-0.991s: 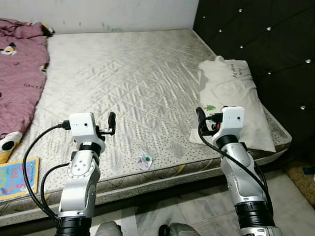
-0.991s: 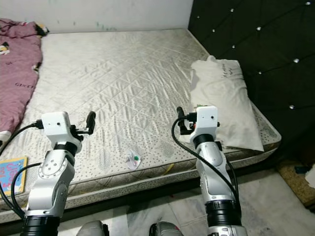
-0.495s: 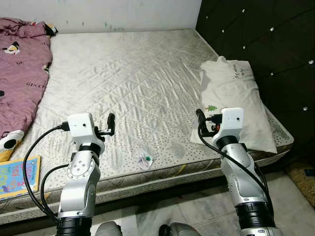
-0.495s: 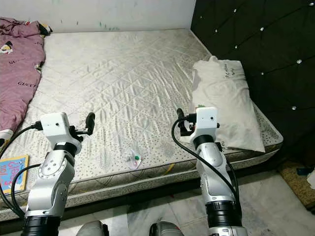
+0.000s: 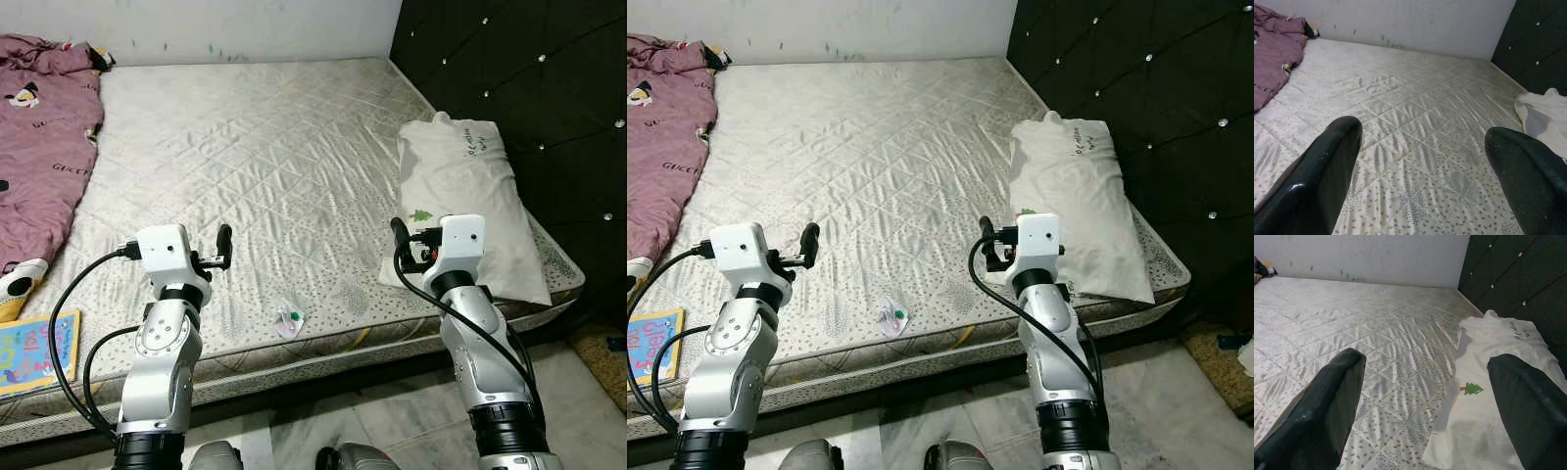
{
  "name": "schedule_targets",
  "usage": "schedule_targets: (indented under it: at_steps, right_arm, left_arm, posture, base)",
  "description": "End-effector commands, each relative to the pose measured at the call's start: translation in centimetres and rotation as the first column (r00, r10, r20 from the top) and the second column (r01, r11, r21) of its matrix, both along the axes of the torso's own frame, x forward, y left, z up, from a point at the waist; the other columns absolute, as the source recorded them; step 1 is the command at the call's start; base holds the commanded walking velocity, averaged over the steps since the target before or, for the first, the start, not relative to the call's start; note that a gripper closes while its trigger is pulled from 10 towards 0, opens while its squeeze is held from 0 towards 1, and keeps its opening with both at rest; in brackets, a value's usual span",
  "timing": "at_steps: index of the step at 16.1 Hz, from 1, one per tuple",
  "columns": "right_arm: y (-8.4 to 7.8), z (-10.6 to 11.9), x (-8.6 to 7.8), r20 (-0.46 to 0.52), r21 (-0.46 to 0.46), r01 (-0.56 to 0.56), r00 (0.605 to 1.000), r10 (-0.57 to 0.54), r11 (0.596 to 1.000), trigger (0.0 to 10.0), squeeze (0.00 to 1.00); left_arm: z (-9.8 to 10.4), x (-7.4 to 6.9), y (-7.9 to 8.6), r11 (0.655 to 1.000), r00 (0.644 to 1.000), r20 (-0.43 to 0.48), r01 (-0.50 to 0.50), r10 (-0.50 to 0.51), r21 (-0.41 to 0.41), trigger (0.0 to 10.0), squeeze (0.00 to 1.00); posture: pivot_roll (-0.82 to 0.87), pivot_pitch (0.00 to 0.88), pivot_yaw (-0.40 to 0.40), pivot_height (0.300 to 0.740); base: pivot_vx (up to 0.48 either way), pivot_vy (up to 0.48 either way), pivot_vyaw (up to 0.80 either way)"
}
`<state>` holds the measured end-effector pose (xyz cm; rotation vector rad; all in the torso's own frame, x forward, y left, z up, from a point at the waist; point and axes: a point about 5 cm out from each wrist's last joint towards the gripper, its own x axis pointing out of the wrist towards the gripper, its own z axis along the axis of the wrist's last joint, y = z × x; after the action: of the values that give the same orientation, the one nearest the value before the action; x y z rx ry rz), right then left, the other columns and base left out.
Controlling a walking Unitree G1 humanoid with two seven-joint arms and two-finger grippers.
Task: Clean up the room
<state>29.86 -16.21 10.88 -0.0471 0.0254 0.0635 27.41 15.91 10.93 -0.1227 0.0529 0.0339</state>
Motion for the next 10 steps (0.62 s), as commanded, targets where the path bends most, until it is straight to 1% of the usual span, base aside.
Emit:
schedule_targets:
  at_steps: [1, 3, 4, 6, 8, 10]
  right_arm:
    - [-0.2, 0.8, 0.2, 0.027, -0.010, 0.008, 1.000, -0.008, 1.000, 10.0, 0.00]
    - [-0.4, 0.9, 0.0, 0.031, 0.006, 0.021, 0.999, -0.021, 1.000, 10.0, 0.00]
    - [-0.2, 0.8, 0.2, 0.029, 0.025, 0.005, 1.000, -0.005, 1.000, 10.0, 0.00]
    - [0.2, 0.6, 0.2, 0.022, 0.039, -0.020, 1.000, 0.019, 0.999, 10.0, 0.00]
    - [0.8, 0.3, -0.2, 0.015, 0.047, -0.048, 0.999, 0.047, 0.998, 10.0, 0.00]
    - [0.9, 0.0, -0.4, 0.007, 0.053, -0.049, 0.999, 0.048, 0.997, 10.0, 0.00]
  left_arm:
    - [0.3, 0.1, -0.2, 1.000, 1.000, 0.002, 0.010, -0.010, -0.012, 10.0, 0.00]
    - [0.7, 0.4, -0.1, 1.000, 1.000, 0.010, 0.000, 0.000, -0.008, 10.0, 0.00]
    - [1.0, 0.6, 0.4, 1.000, 0.999, 0.028, -0.018, 0.018, 0.021, 10.0, 0.00]
    - [0.9, 0.4, 0.9, 0.999, 0.999, 0.024, -0.042, 0.042, 0.031, 10.0, 0.00]
    - [0.9, 0.1, 1.3, 0.997, 0.998, 0.025, -0.059, 0.058, 0.043, 10.0, 0.00]
    - [0.9, 0.1, 1.6, 0.996, 0.998, 0.017, -0.069, 0.068, 0.052, 10.0, 0.00]
  posture:
    - [0.01, 0.016, -0.052, 0.740]
    - [0.03, 0.008, -0.052, 0.740]
    - [0.04, 0.012, -0.058, 0.740]
    - [0.05, 0.019, -0.059, 0.740]
    - [0.05, 0.030, -0.051, 0.722]
    - [0.04, 0.052, -0.033, 0.697]
  base:
    - [0.000, 0.000, 0.00]
    - [0.000, 0.000, 0.00]
    - [0.000, 0.000, 0.00]
    - [0.000, 0.000, 0.00]
    - [0.000, 0.000, 0.00]
    - [0.000, 0.000, 0.00]
